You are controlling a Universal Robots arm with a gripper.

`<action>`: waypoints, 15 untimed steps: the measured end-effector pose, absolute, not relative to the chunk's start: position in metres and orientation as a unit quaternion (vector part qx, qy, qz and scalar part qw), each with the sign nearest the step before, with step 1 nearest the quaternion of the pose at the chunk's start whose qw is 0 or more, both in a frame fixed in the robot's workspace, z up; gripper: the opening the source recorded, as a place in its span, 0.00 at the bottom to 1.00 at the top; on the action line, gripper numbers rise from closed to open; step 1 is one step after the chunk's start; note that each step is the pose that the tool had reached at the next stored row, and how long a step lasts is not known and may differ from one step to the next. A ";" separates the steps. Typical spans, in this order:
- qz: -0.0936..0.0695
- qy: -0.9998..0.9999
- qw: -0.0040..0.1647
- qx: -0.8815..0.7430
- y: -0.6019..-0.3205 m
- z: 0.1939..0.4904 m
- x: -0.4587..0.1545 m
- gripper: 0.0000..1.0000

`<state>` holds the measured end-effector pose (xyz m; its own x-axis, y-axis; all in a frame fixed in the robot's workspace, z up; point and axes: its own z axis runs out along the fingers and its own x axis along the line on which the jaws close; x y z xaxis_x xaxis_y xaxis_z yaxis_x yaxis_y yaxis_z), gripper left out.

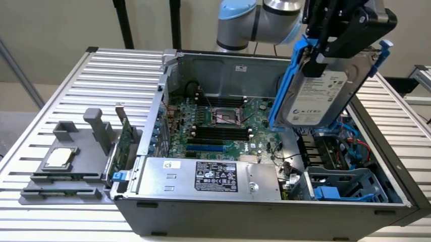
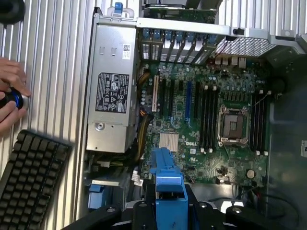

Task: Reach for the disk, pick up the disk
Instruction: 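Pick up the disk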

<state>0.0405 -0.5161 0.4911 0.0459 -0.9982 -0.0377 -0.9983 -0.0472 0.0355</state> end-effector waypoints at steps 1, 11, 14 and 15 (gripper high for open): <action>0.026 0.690 0.000 -0.723 -0.518 0.491 0.045 0.33; 0.027 0.690 0.002 -0.723 -0.531 0.499 0.090 0.33; 0.028 0.690 0.001 -0.723 -0.536 0.504 0.100 0.33; 0.029 0.690 0.000 -0.723 -0.538 0.505 0.102 0.33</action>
<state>0.1021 -0.5377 0.5045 0.0456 -0.9981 -0.0420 -0.9981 -0.0473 0.0402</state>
